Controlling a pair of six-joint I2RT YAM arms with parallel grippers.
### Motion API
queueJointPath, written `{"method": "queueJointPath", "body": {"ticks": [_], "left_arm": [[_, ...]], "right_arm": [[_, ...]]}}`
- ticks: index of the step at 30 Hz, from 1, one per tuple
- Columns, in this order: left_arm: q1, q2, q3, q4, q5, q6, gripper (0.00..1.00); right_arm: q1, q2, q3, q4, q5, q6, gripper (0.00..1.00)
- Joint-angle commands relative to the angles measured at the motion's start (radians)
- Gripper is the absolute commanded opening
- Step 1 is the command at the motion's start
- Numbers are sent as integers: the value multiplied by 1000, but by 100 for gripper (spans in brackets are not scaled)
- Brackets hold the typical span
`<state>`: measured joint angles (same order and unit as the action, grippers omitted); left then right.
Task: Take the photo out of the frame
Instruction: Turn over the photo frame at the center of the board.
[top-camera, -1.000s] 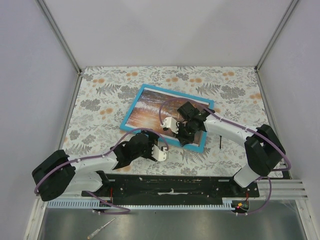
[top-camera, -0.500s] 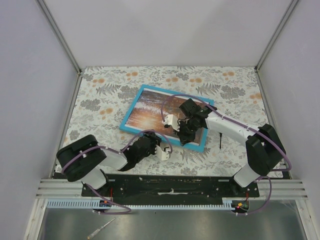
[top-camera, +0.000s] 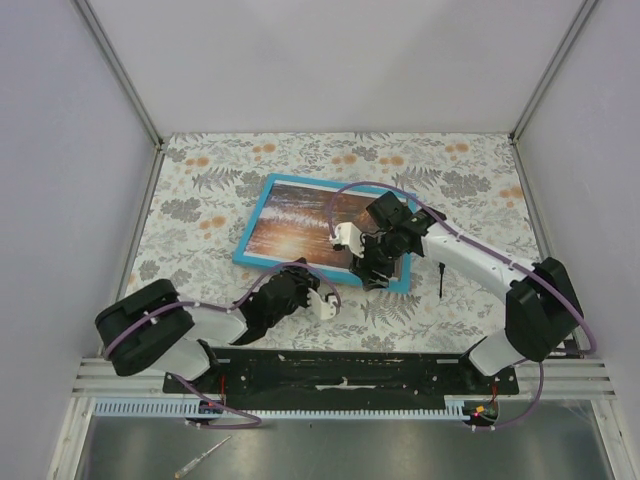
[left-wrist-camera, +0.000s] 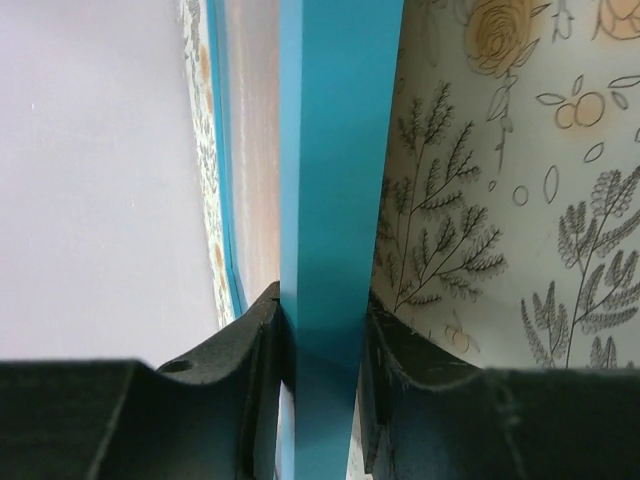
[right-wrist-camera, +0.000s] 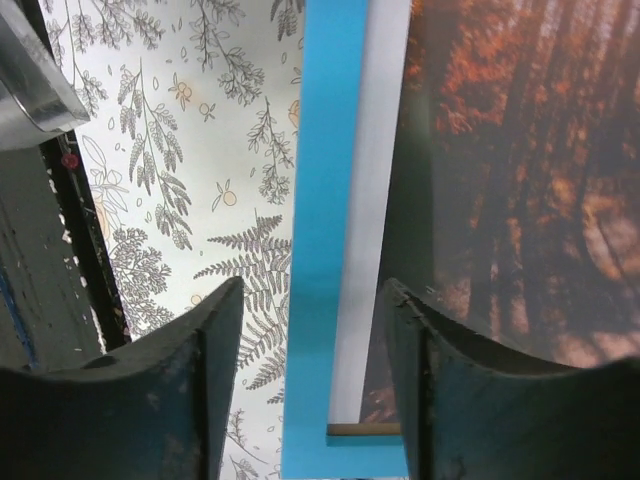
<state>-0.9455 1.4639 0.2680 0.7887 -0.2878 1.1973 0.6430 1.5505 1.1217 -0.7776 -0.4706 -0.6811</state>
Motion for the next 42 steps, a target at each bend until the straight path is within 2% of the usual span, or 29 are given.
{"method": "queueJointPath", "body": {"ticks": [1, 4, 7, 11, 14, 17, 21, 26, 35, 39, 42], "left_arm": [[1, -155, 66, -129, -45, -129, 10], [-9, -233, 102, -244, -39, -166, 10], [-19, -289, 140, -351, -39, -192, 10], [-21, -330, 215, -515, -16, -254, 11], [-19, -339, 281, -630, 16, -295, 11], [-21, -326, 333, -707, 35, -317, 11], [-19, -312, 370, -738, 42, -335, 11], [-21, -307, 389, -764, 65, -354, 11], [-18, -339, 399, -815, 98, -367, 12], [-13, -349, 407, -819, 105, -369, 12], [-12, -355, 424, -825, 105, -367, 12]], "right_arm": [[-11, -110, 55, 5, 19, -20, 72], [-13, -171, 46, 5, 47, -37, 82], [-13, -259, 38, 8, 78, -61, 87], [10, -383, 27, 6, 130, -106, 89], [81, -466, -34, 63, 237, -150, 90], [130, -480, -106, 101, 331, -189, 91], [164, -477, -213, 230, 430, -218, 92], [165, -446, -257, 345, 457, -204, 93], [165, -379, -367, 572, 515, -210, 86], [165, -408, -417, 646, 504, -212, 81], [165, -495, -461, 686, 474, -218, 82]]}}
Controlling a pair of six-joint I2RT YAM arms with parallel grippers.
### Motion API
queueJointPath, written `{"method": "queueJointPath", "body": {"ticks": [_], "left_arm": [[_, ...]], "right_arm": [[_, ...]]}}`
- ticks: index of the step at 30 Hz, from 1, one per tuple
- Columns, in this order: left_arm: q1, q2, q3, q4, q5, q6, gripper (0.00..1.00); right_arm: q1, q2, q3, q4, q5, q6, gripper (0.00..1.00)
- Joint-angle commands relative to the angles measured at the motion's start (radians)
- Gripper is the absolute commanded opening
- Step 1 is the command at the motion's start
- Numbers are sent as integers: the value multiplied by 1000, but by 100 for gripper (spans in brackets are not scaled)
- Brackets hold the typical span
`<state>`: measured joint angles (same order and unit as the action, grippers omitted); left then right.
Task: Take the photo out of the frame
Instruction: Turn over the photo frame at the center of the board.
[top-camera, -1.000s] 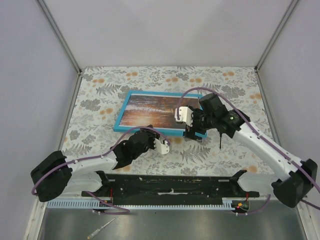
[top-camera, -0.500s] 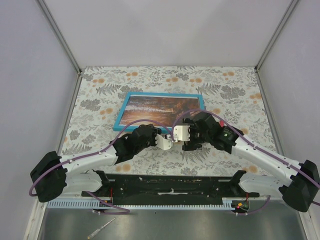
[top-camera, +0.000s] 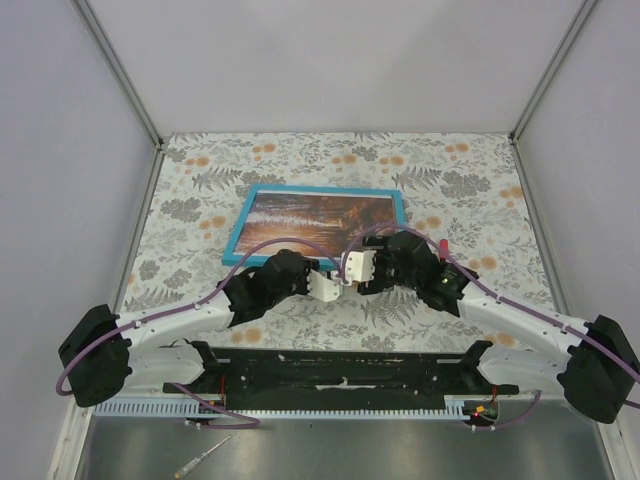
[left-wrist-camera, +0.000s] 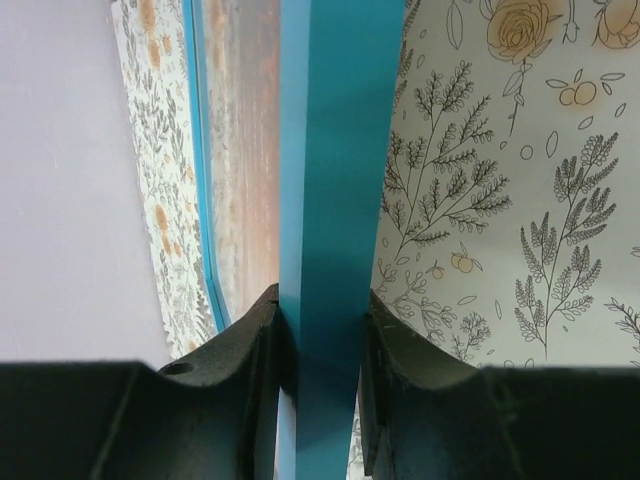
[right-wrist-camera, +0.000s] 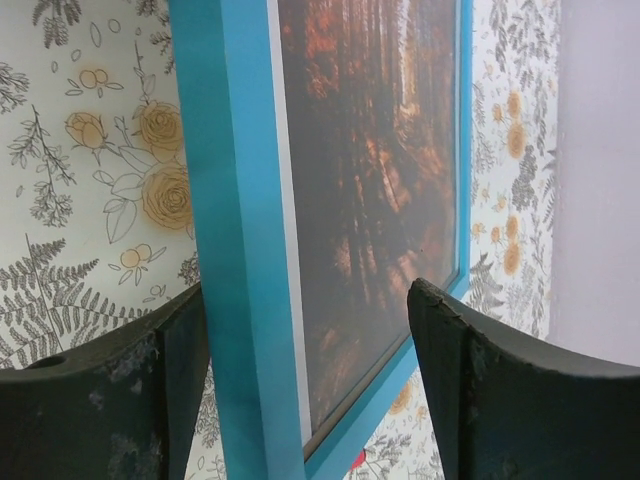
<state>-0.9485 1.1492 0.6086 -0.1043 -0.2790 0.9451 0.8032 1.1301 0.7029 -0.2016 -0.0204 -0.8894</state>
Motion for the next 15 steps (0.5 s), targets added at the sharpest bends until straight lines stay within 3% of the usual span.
{"method": "queueJointPath", "body": {"ticks": [1, 8, 15], "left_arm": [[-9, -42, 94, 61, 95, -112, 12], [-7, -31, 166, 32, 83, -89, 11], [4, -20, 256, -58, 104, -100, 11]], "right_arm": [[5, -101, -42, 105, 23, -8, 84], [1, -210, 7, 45, -56, 4, 91], [-9, -130, 24, 51, -47, -75, 87]]}}
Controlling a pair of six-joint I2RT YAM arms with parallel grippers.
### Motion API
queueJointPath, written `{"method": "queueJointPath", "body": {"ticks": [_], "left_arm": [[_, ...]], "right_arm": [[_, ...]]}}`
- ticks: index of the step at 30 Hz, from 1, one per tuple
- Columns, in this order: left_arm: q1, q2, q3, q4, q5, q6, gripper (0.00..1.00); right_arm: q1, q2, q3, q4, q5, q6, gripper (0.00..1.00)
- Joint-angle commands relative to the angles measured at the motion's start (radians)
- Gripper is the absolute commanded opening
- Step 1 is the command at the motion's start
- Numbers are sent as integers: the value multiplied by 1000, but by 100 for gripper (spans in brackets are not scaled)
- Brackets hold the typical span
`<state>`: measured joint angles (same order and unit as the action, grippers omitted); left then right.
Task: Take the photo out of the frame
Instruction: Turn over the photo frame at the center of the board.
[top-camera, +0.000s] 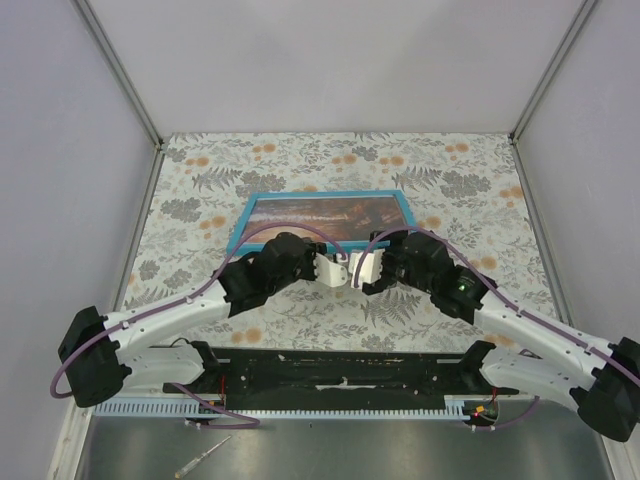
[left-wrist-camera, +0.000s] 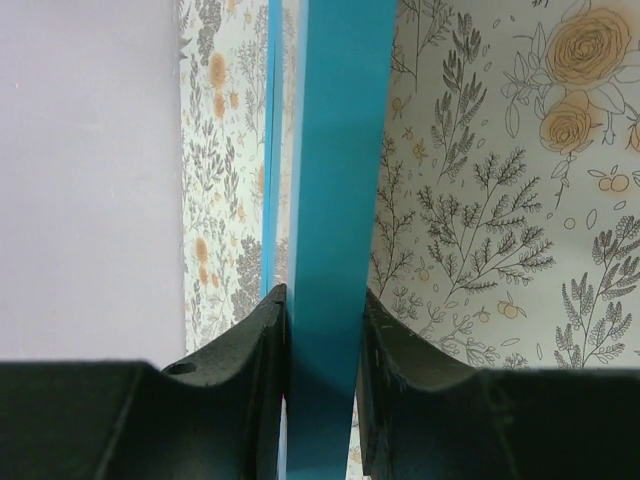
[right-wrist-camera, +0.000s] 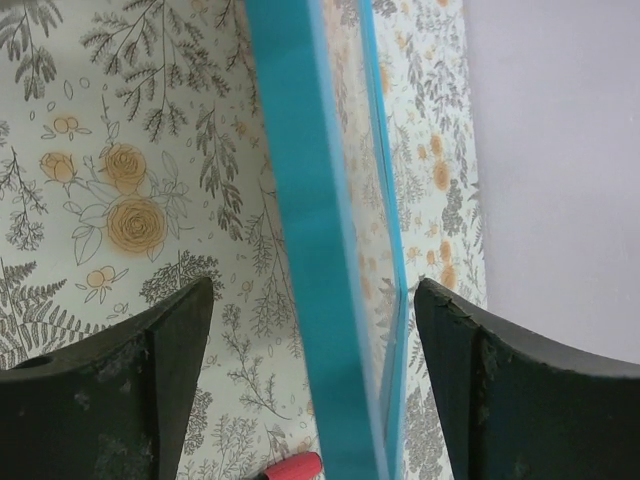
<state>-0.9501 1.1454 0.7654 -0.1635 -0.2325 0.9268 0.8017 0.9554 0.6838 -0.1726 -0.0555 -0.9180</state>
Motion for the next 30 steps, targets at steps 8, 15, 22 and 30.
{"method": "queueJointPath", "body": {"ticks": [8, 15, 22, 30], "left_arm": [[13, -32, 95, -33, 99, -89, 11], [19, -65, 86, -48, 133, -85, 11], [36, -82, 98, -68, 153, -91, 14], [80, -121, 95, -28, 118, -97, 91]], "right_arm": [[-47, 92, 102, 24, -27, -62, 73], [-48, 117, 109, 28, 5, -130, 48], [-36, 134, 126, 30, 37, -188, 1], [-35, 126, 198, -47, 19, -142, 0]]}}
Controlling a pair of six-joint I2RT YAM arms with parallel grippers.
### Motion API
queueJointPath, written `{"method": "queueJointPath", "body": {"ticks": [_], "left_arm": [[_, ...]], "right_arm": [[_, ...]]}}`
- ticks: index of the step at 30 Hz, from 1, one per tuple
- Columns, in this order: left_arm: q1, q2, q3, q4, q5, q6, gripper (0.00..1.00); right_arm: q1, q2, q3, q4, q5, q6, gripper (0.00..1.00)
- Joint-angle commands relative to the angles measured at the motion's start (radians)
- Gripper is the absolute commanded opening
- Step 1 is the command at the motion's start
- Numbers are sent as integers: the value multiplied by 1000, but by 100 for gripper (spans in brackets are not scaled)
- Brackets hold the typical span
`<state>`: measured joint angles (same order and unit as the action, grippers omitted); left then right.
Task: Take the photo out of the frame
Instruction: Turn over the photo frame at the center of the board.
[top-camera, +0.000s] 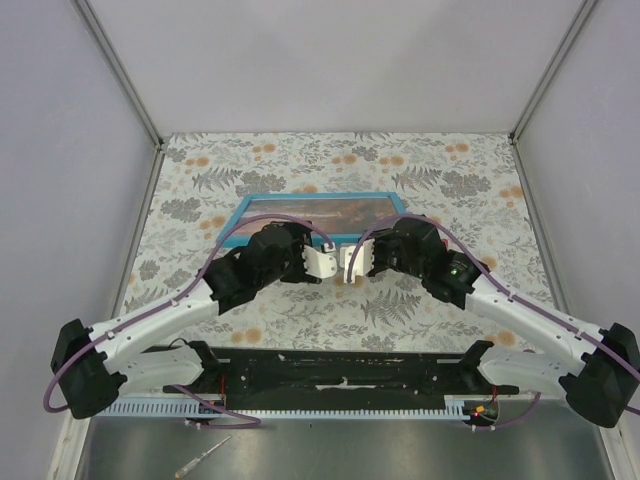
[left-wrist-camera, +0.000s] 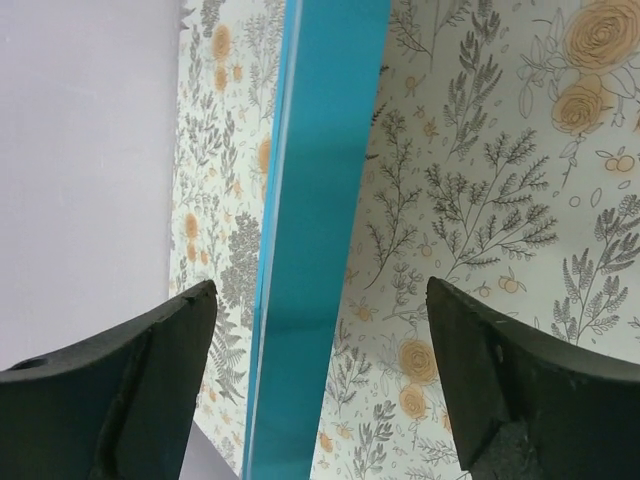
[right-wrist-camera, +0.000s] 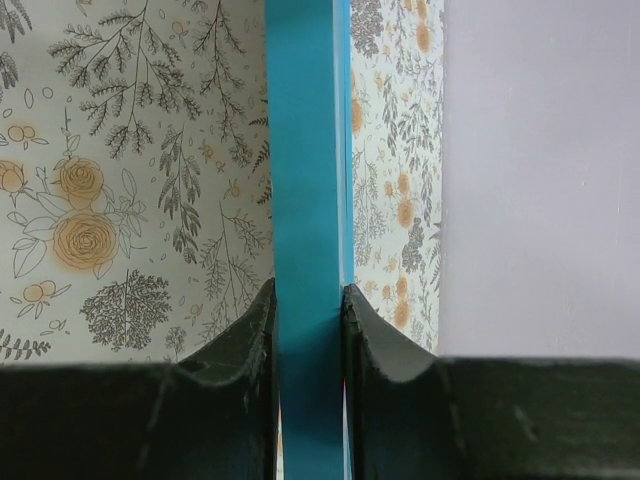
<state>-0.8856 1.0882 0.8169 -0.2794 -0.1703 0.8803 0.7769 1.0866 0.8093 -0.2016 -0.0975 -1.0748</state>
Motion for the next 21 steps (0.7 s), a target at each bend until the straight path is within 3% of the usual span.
{"method": "queueJointPath", "body": {"ticks": [1, 7, 13, 21], "left_arm": [[23, -73, 44, 92, 46, -50, 92], [92, -160, 60, 115, 5, -61, 94], [229, -206, 47, 258, -120, -75, 95], [313, -266, 67, 227, -136, -155, 95]], "right_arm": [[-10, -5, 82, -28, 58, 28, 0], [-10, 2, 166, -84, 45, 128, 0], [-8, 79, 365, -241, 22, 280, 0], [-13, 203, 609, -443, -11, 490, 0]]}}
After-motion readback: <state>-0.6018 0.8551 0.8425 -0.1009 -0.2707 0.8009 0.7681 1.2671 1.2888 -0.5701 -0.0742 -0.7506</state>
